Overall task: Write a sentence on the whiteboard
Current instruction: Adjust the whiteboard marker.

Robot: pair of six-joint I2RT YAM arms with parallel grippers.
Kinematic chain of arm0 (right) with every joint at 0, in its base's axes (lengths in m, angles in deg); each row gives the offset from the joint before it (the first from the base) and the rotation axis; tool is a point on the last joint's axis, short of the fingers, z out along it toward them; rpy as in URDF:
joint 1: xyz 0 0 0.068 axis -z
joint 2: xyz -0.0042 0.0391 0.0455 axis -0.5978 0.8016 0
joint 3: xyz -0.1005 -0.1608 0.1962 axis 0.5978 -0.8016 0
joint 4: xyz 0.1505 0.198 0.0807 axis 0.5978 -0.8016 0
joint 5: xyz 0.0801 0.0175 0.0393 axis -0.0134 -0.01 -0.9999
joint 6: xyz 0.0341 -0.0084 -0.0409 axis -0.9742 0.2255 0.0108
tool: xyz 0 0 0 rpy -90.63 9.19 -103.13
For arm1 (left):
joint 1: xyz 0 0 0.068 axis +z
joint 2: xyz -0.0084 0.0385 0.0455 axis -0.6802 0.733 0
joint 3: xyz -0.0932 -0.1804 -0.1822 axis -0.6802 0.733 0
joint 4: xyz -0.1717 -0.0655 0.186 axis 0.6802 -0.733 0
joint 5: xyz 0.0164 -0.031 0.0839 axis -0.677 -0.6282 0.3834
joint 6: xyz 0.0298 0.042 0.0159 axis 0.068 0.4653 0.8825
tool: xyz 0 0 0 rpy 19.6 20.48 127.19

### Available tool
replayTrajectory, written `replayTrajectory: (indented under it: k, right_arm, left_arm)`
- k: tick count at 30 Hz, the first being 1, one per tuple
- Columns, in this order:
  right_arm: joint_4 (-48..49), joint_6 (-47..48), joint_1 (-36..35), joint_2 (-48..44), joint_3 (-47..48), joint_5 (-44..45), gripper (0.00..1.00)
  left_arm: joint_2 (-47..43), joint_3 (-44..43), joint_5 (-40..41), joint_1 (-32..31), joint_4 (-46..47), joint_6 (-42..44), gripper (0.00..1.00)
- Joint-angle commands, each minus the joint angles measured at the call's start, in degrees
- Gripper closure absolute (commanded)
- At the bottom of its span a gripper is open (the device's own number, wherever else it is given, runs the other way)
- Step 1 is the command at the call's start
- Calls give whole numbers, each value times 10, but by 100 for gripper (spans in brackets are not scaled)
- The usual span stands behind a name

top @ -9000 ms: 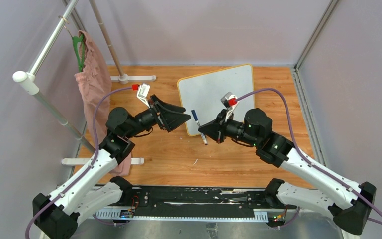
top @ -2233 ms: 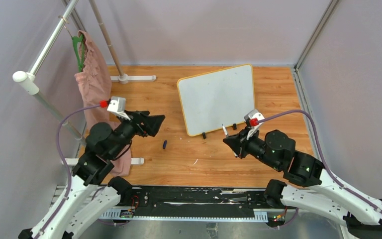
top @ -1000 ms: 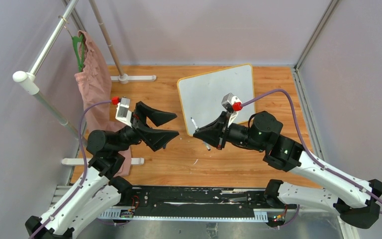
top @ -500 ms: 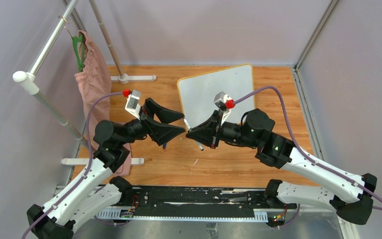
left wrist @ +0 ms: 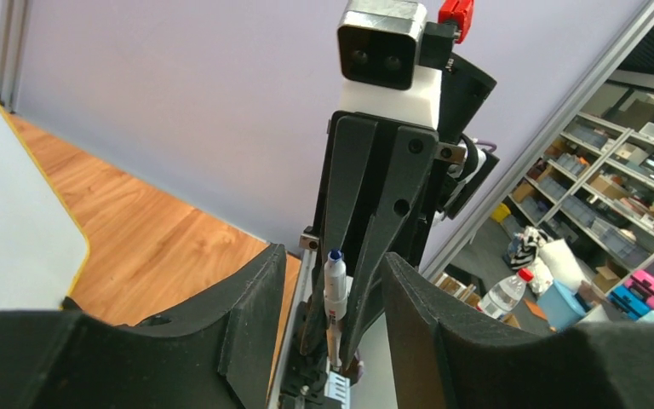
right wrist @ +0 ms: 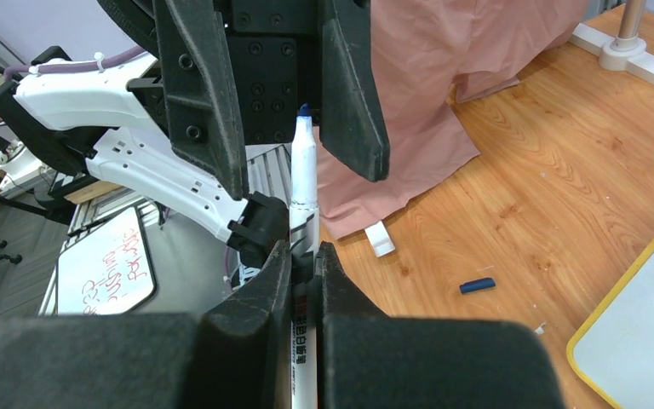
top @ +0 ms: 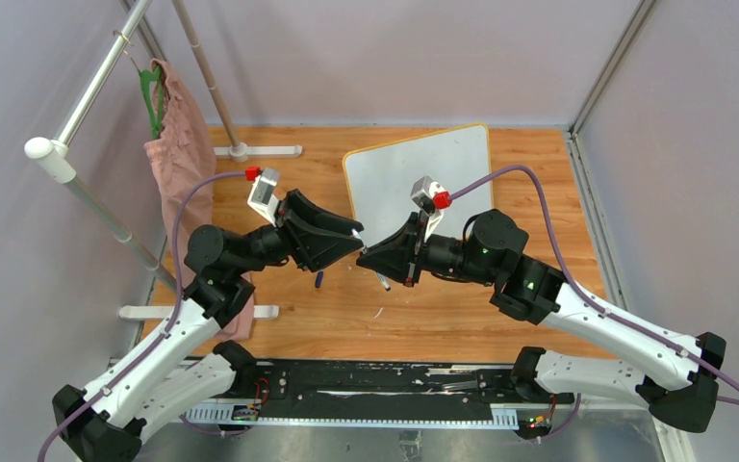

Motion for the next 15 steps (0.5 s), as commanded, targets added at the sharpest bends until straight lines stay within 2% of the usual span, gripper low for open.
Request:
replayTrajectory:
  k: [1,10,15]
  right_arm:
    - [20,-7,-6,-5,12,-13,100]
    - [20,-7,-7,-5,12,-11,100]
    - [19,-7,-7,-4,13,-11,100]
  left_arm:
    - [2,-19,-11,-7,16,0,52]
    - [10,-19,-20,-16,16,-3,59]
    - [8,-20,-22,-18,16,-2,78]
